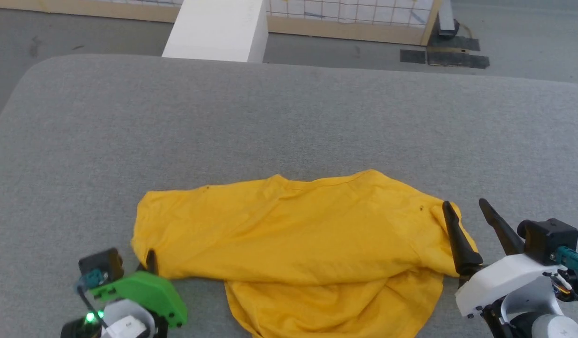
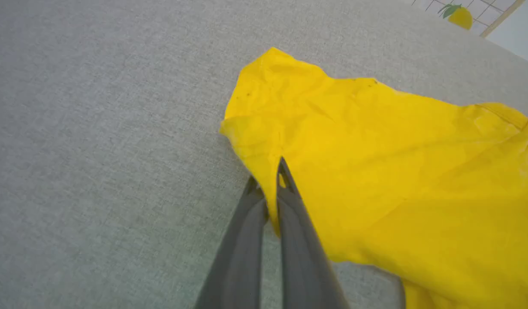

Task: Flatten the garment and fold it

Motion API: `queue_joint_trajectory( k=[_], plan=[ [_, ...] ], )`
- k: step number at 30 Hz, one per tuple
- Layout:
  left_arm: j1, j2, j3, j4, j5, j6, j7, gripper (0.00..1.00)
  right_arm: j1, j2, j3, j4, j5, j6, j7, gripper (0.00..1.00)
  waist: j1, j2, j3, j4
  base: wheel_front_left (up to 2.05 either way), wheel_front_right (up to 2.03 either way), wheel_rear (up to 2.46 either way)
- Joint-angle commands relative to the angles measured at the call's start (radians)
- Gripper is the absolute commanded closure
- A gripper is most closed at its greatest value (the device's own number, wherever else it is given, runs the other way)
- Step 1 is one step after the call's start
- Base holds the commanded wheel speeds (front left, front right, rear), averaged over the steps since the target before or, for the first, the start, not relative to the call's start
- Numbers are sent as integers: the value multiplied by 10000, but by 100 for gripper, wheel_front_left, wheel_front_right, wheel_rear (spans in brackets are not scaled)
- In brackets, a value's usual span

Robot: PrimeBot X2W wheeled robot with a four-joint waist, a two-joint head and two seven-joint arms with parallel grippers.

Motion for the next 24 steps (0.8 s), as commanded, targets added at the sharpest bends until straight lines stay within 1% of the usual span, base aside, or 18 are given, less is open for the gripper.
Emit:
queue_joint_trajectory(
  k=[1,2,3,5,7,9,11,13,15,16,19,21,24],
  plan=[
    [203,-62,102,121,-221,80,60,100,59,3,26,-53,-12,-11,34,0,0,0,-13,143,0,0,0],
    [366,-129,151,271,-362,132,177,55,51,3,46,-56,-4,-11,52,0,0,0,-30,172,0,0,0],
    [474,-151,146,375,-442,140,299,0,49,3,62,-54,6,-11,66,0,0,0,-46,188,0,0,0],
    [614,-164,163,457,-583,109,432,0,60,3,69,-53,14,-11,89,0,0,0,-84,227,0,0,0],
    [685,2,135,421,-598,-16,543,0,81,3,64,-68,19,-11,110,0,0,0,-114,253,0,0,0],
    [688,381,50,214,-461,-207,700,0,93,3,82,-98,22,-11,134,0,0,0,-120,241,0,0,0],
    [611,977,-85,-148,-180,-484,907,0,92,3,107,-151,13,-11,147,0,0,0,-94,207,0,0,0],
    [436,1706,-261,-562,129,-929,1164,0,82,3,106,-218,6,-11,118,0,0,0,-30,147,0,0,0],
    [178,2421,-419,-904,310,-1480,1524,0,54,3,126,-296,-12,-11,103,0,0,0,87,67,0,0,0],
    [-16,2808,-508,-1036,391,-1825,1713,0,30,3,137,-338,-7,-11,95,0,0,0,155,18,0,0,0],
    [-575,3693,-698,-1067,442,-2661,2382,0,-78,3,167,-482,24,-11,62,0,0,0,423,-165,0,0,0],
    [-968,4054,-709,-868,333,-3021,2772,0,-174,3,187,-565,-9,-11,53,0,0,0,654,-314,0,0,0],
    [-1538,4263,-630,-470,11,-3287,3144,0,-309,3,180,-646,-8,-11,34,0,0,0,1045,-568,0,0,0]
  ],
)
